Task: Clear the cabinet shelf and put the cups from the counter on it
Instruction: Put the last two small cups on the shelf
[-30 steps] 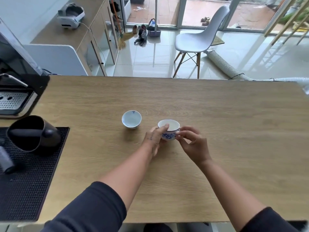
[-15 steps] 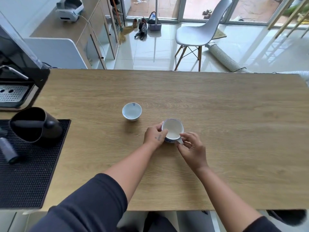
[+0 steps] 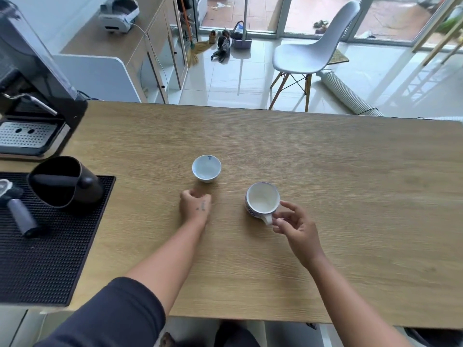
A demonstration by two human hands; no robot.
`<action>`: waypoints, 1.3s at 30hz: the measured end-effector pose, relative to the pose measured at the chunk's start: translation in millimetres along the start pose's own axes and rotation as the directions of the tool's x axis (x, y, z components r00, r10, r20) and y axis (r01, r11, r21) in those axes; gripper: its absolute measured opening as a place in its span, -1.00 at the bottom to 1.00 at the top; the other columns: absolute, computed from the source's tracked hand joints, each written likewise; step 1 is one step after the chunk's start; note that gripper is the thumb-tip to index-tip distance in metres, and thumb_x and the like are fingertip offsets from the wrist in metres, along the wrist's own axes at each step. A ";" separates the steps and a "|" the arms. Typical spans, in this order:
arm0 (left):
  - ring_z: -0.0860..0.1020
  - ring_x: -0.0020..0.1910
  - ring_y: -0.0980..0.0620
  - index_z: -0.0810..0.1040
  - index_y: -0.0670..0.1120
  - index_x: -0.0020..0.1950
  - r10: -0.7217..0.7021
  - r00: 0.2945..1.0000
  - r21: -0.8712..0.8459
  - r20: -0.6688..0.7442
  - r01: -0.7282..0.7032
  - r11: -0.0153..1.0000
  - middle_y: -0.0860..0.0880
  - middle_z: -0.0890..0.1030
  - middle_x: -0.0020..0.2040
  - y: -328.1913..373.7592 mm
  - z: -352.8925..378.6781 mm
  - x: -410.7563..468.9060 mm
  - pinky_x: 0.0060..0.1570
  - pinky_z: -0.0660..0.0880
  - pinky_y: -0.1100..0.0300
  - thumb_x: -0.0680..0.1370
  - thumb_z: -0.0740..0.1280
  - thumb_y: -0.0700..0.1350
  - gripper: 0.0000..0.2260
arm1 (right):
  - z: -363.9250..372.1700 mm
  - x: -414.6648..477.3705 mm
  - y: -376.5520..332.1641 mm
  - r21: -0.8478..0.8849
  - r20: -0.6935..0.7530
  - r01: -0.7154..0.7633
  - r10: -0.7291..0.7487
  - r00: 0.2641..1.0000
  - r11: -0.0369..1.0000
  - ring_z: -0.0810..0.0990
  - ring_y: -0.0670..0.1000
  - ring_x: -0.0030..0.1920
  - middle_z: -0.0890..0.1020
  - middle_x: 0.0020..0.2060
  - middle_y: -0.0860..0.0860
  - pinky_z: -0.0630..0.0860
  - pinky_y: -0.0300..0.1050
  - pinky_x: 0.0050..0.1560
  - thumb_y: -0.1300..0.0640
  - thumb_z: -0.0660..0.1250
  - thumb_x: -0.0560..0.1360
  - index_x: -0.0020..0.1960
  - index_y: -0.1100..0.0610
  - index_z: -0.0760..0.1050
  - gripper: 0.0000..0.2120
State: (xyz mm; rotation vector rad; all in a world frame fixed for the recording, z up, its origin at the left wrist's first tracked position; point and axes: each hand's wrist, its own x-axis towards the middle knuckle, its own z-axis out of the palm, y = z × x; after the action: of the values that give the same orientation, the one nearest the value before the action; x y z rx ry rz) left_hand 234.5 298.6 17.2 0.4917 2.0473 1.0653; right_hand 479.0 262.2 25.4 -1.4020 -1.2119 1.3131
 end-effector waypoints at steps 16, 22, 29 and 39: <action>0.16 0.50 0.01 0.02 -0.11 0.56 0.483 0.842 0.219 0.240 -0.531 0.818 -0.06 0.17 0.53 19.8 -2.4 37.2 0.40 0.09 0.26 0.25 0.63 -0.05 0.07 | 1.8 65.8 -30.9 -0.680 0.448 0.237 0.137 0.884 0.693 0.28 -0.07 0.36 0.29 0.30 -0.14 0.27 -0.07 0.34 -0.10 0.67 0.05 0.51 -0.15 0.07 0.19; 0.39 0.34 -0.07 0.32 -0.16 0.44 0.488 0.869 0.239 0.085 -0.493 0.836 -0.12 0.43 0.36 20.5 0.2 46.9 0.27 0.26 0.24 0.25 0.63 -0.04 -0.15 | 7.6 61.6 -30.3 -0.642 0.447 0.223 0.122 0.886 0.734 0.35 -0.14 0.31 0.35 0.34 -0.23 0.26 -0.19 0.23 -0.07 0.66 0.12 0.49 -0.15 0.13 0.08; 0.45 0.24 -0.06 0.42 -0.15 0.30 0.492 0.870 0.200 0.039 -0.489 0.849 -0.09 0.50 0.25 15.0 -9.8 31.9 0.24 0.40 0.12 0.19 0.66 -0.04 -0.24 | 24.5 41.4 -33.9 -0.601 0.223 0.081 0.069 0.972 0.795 0.49 -0.06 0.14 0.51 0.15 -0.12 0.34 -0.22 0.05 -0.23 0.52 -0.01 0.33 -0.06 0.34 -0.05; 0.52 0.16 -0.03 0.40 -0.05 0.26 0.551 0.832 0.039 0.066 -0.554 0.832 0.00 0.51 0.19 -30.6 -118.3 -52.3 0.18 0.50 0.00 0.15 0.61 0.02 -0.25 | 63.0 -78.6 -42.8 -0.501 0.089 0.149 -0.121 0.989 0.852 0.42 -0.09 0.08 0.43 0.10 -0.10 0.31 -0.26 0.04 0.13 0.66 0.17 0.35 0.09 0.33 -0.15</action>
State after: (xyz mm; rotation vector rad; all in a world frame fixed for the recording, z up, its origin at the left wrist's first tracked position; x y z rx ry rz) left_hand 176.6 186.3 58.4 1.1850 1.9336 1.3051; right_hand 413.5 190.2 75.4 -1.6093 -1.7508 0.9719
